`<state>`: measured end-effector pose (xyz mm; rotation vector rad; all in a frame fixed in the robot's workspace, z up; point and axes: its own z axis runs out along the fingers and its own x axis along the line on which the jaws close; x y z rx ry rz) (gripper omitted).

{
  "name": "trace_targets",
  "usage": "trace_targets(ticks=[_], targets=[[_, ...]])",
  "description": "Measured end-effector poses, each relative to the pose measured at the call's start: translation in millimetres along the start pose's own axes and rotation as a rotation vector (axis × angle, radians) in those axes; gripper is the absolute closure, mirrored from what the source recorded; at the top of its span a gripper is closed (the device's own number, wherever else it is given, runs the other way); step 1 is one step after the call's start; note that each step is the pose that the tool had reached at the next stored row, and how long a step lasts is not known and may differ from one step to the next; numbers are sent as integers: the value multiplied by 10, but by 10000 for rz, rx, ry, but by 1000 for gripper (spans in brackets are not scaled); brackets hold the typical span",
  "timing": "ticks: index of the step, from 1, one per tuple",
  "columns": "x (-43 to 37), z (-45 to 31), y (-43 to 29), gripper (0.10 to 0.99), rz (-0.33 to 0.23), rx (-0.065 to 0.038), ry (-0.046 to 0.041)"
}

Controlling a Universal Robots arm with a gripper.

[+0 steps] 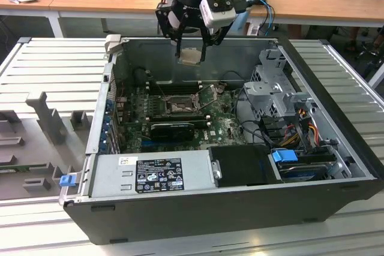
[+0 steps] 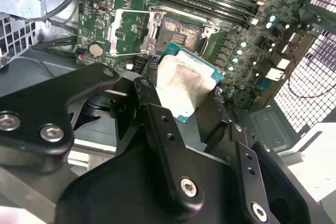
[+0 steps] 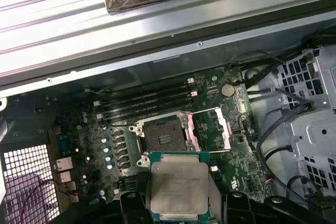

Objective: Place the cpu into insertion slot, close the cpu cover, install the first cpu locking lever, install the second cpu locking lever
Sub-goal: 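Place the cpu into insertion slot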

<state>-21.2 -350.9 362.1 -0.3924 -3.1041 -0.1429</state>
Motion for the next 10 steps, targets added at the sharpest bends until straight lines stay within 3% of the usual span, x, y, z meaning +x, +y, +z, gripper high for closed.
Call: trace_targets(ticks=[3, 10], targets=[[0, 4, 0, 557, 291, -7, -25], [-1, 46, -5, 557, 319, -3, -26]])
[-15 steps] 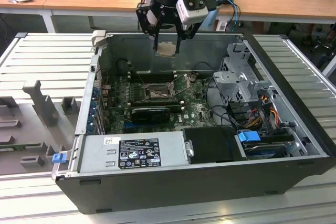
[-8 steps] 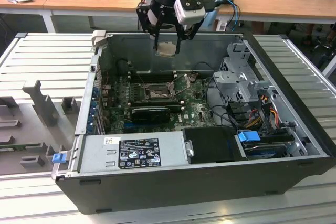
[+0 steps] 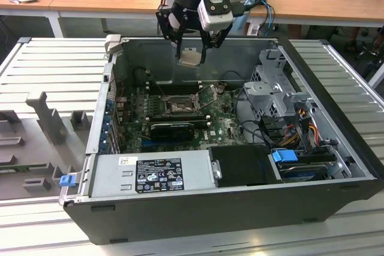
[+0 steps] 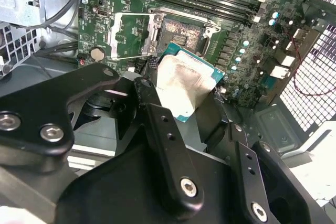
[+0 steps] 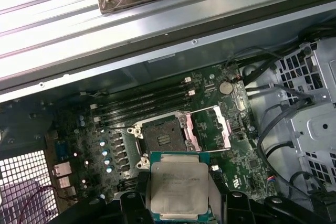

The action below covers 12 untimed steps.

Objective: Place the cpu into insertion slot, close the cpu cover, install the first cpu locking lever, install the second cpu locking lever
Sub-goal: 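Place the cpu into insertion slot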

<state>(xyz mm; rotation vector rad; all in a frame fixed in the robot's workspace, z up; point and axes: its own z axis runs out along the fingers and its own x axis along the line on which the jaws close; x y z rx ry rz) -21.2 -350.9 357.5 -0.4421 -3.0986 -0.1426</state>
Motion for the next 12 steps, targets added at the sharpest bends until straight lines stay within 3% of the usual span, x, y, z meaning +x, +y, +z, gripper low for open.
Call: trace_targets(ticks=[12], targets=[[0, 4, 0, 557, 606, -15, -54]])
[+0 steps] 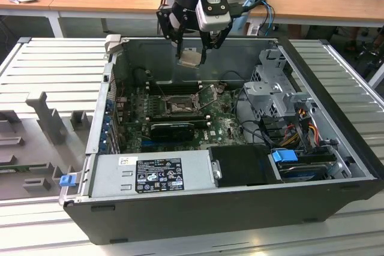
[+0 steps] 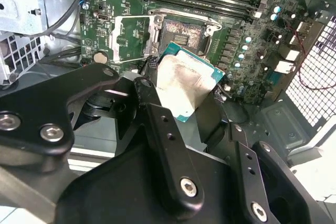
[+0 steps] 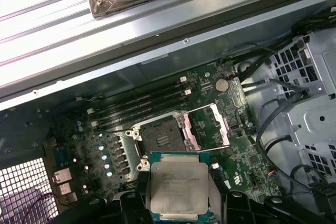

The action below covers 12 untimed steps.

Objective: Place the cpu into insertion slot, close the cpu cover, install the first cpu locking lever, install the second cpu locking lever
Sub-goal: 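Place the cpu into insertion slot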

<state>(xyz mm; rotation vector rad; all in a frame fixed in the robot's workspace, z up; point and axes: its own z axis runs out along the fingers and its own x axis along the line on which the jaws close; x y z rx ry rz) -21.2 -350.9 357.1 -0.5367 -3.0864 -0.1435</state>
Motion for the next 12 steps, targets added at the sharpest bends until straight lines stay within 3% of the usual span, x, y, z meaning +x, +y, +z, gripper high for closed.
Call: trace_targets(ticks=[7, 12], targets=[[0, 1, 0, 557, 341, -9, -32], [0, 1, 0, 557, 892, -20, -80]])
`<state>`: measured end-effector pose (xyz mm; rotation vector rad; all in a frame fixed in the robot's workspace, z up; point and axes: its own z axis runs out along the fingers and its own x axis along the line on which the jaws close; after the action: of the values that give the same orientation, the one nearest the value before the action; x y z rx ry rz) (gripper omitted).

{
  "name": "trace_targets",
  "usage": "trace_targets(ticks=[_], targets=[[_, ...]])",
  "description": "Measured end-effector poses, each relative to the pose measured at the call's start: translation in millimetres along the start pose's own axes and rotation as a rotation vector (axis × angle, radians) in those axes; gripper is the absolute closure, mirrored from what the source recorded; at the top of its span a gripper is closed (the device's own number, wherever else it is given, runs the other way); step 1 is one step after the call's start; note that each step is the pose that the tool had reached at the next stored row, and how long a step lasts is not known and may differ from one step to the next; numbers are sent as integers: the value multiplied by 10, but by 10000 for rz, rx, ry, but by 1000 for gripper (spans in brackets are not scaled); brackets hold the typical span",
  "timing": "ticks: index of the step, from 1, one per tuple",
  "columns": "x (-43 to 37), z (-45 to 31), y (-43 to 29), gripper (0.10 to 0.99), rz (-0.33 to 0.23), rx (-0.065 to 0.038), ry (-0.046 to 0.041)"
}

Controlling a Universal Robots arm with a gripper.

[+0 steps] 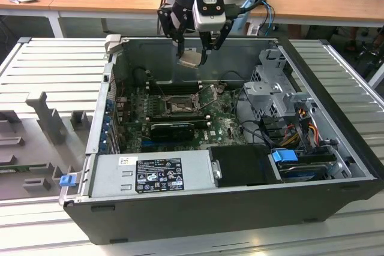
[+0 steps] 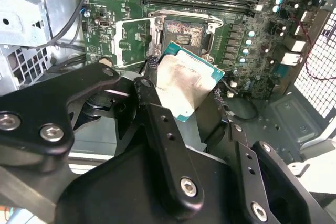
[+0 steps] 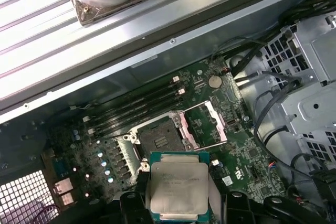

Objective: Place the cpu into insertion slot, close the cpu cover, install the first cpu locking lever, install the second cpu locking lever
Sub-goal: 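Place the cpu into insertion slot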

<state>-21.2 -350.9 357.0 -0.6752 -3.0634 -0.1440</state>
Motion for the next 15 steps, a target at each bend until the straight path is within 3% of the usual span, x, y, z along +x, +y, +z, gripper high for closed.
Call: trace_targets(ticks=[8, 15], targets=[[1, 4, -1, 557, 1025, -21, -93], [25, 14, -13, 557, 1318, -25, -119]])
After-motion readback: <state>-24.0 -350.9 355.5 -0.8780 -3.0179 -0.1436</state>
